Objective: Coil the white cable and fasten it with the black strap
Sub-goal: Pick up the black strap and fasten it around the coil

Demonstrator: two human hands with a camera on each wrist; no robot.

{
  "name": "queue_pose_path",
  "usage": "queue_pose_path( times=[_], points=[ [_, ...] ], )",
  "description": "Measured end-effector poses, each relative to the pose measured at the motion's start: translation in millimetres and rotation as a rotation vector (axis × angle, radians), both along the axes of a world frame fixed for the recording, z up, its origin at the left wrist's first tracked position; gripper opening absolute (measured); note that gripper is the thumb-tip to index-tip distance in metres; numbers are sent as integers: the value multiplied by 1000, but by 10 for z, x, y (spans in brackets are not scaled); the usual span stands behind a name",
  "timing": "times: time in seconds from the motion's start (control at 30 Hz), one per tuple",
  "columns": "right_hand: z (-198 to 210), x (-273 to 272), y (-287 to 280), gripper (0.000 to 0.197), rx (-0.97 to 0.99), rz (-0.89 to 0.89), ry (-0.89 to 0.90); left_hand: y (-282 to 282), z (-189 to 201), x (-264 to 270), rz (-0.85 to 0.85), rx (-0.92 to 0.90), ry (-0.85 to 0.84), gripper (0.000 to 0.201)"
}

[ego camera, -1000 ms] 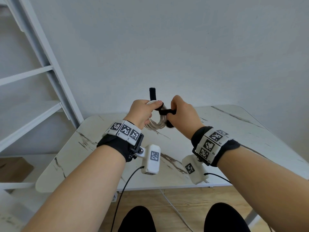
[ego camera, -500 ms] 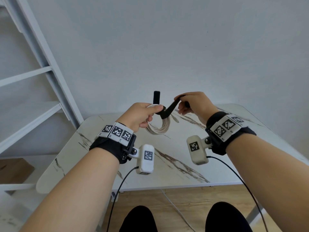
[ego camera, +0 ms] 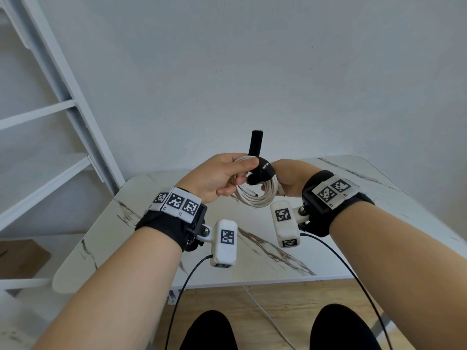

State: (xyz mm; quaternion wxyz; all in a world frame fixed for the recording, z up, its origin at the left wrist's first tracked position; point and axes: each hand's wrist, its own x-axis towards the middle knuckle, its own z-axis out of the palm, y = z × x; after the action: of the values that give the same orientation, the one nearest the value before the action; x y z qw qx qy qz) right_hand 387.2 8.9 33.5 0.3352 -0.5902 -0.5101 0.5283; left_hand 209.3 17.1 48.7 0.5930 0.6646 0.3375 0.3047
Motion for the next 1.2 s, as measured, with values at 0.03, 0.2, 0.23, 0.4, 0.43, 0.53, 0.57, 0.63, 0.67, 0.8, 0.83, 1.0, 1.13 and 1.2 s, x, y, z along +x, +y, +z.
queue_pose_path(
  times=[0.03,0.2,0.23,0.4,0.43,0.53,0.57,0.63,0.67,0.8,0.83,1.0,1.13,1.2],
  points=[
    [2,3,7,6,2,4,26,-8,2,1,3,-2,-6,30],
    [46,-17,-29,10,-70,7,116,-28,11,14,57,6,-24,21],
    [37,-14,-24,17,-91,1,123,-28,9,19,72,8,-27,21],
    [-20,11,-29,30,-150,-28,258,-26,-11,32,132,-6,-61,35],
    [-37,16,-32,31,-148,-19,266,-28,-8,34,141,-7,-65,36],
    [-56,15,-53,29,-135,-3,244,-38,2,49,149,6,-48,33],
    [-65,22,-47,26,-146,-6,262,-44,5,53,144,11,-40,32],
    [-66,28,-53,22,-177,-14,287,-53,9,55,133,17,-26,29],
    [-69,27,-55,23,-183,-10,288,-54,8,55,128,19,-19,28],
    [-76,16,-59,21,-156,-22,308,-49,8,53,152,12,-23,28],
    [-79,19,-52,19,-138,-49,319,-41,1,51,168,6,-33,29],
    [-111,126,-42,12,-98,-158,454,10,-38,23,229,-20,-71,27],
    [-64,172,-54,17,-10,-268,499,41,-63,18,274,16,-36,31],
    [-17,118,-39,13,117,-368,343,60,-73,23,295,18,-35,32]
  ],
)
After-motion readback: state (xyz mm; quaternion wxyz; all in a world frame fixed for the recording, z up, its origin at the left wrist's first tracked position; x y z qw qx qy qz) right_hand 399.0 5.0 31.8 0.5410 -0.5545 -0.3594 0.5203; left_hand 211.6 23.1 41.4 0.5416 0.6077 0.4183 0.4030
